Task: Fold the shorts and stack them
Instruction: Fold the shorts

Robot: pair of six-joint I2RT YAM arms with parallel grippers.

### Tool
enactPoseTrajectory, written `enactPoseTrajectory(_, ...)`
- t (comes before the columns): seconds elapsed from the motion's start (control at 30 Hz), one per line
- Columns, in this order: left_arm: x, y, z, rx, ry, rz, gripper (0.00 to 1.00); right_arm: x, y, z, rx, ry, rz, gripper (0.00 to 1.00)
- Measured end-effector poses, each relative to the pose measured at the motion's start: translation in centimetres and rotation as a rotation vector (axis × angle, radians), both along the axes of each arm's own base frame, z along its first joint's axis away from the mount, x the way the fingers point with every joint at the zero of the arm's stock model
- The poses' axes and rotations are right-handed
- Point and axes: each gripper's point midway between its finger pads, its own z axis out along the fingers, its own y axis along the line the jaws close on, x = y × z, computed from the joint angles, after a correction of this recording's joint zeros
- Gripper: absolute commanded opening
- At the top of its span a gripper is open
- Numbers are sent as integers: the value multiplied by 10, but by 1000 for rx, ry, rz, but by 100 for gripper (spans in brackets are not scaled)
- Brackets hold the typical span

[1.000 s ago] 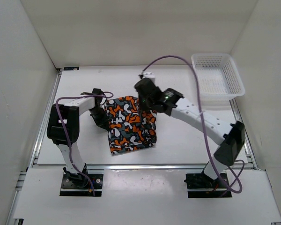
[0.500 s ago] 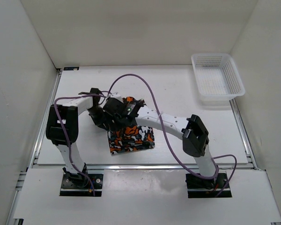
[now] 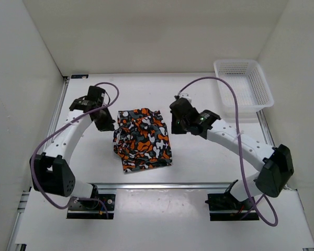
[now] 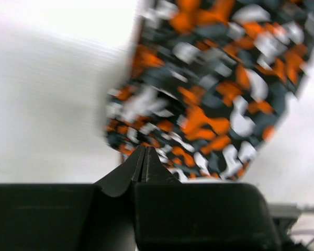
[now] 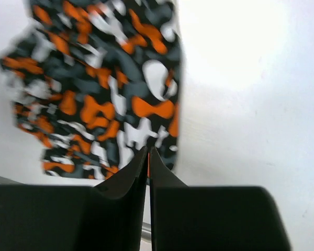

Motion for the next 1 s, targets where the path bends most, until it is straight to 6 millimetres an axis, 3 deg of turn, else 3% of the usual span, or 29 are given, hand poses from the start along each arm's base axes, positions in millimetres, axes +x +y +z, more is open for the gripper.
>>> enactPoseTrajectory(0.1,-4,-29,12,-17,-37,-94,10,-9,-8,-41,-40,109,1,8)
enactPoseTrajectory(0.27,4,-54,-16,6,54,-157,10,-15,10,-74,-42,214,50,6)
enactPoseTrajectory(0.5,47,-47,-77,109,187,-150,10,2,39,-132,-53,332,70,3)
enactPoseTrajectory(0.63,64,-43,-91,142,214,-161,10,18,43,-167,-101,387,34,0)
enactPoseTrajectory(0.73,80,-45,-87,157,205,-175,10,29,43,-175,-114,395,7,2)
enactPoseTrajectory(0.77,85,-46,-84,162,196,-179,12,31,42,-172,-114,387,-1,6)
enactPoseTrajectory(0.87,97,-45,-60,168,156,-192,22,38,32,-148,-107,340,-37,53)
enactPoseTrajectory(0.9,103,-46,-48,164,130,-194,31,41,28,-132,-100,310,-51,76)
enactPoseTrajectory(1.0,117,-42,-4,148,34,-199,43,48,10,-68,-53,173,-103,100)
